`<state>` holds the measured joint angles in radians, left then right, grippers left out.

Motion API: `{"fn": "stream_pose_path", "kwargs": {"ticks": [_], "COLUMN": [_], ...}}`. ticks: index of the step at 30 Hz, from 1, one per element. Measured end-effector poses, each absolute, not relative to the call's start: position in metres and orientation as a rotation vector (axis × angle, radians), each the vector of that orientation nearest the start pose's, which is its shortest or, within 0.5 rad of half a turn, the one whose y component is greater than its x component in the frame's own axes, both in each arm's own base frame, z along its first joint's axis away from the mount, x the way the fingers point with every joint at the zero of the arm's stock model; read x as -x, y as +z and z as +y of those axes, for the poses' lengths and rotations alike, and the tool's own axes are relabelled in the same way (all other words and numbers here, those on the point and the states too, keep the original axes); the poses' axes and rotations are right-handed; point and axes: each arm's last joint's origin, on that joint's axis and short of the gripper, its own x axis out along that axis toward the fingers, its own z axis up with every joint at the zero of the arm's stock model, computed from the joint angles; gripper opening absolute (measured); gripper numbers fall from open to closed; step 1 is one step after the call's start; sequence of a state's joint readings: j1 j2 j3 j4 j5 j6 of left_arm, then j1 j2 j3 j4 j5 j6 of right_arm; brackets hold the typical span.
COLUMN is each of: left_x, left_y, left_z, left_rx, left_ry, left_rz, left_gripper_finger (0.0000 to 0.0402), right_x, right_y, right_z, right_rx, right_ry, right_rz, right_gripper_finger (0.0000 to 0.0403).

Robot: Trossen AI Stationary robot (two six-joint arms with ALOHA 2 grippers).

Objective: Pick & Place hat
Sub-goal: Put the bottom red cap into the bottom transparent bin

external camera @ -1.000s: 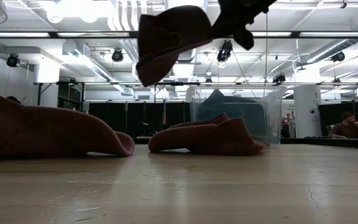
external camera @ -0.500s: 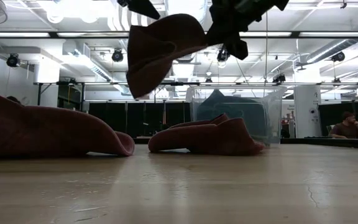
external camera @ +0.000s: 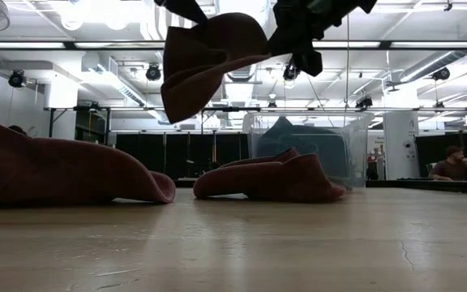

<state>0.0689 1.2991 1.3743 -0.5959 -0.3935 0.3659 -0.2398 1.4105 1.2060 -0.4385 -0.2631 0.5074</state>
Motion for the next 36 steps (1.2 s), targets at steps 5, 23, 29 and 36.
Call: {"fn": "stream_pose_path", "kwargs": {"ticks": [5, 23, 29, 36], "left_x": [-0.270, -0.264, -0.247, -0.225], "left_y": [0.388, 0.400, 0.425, 0.445], "left_z": [0.028, 0.026, 0.024, 0.021], "left_rx": [-0.421, -0.328, -0.250, -0.132], "left_ry": [0.312, 0.251, 0.209, 0.176], "left_rz": [0.599, 0.603, 0.654, 0.734], "left_gripper_finger": [0.0113, 0.0007, 0.0007, 0.0007], "right_x": [-0.300, -0.301, -0.300, -0.299], "right_y": [0.316, 0.318, 0.317, 0.313], "right_z": [-0.064, -0.063, -0.063, -0.063], "right_rx": [-0.611, -0.564, -0.481, -0.407], "right_ry": [-0.116, -0.098, -0.075, -0.069], "right_rz": [0.623, 0.604, 0.621, 0.654], "right_gripper_finger": [0.0012, 0.0014, 0.0060, 0.0144]}}
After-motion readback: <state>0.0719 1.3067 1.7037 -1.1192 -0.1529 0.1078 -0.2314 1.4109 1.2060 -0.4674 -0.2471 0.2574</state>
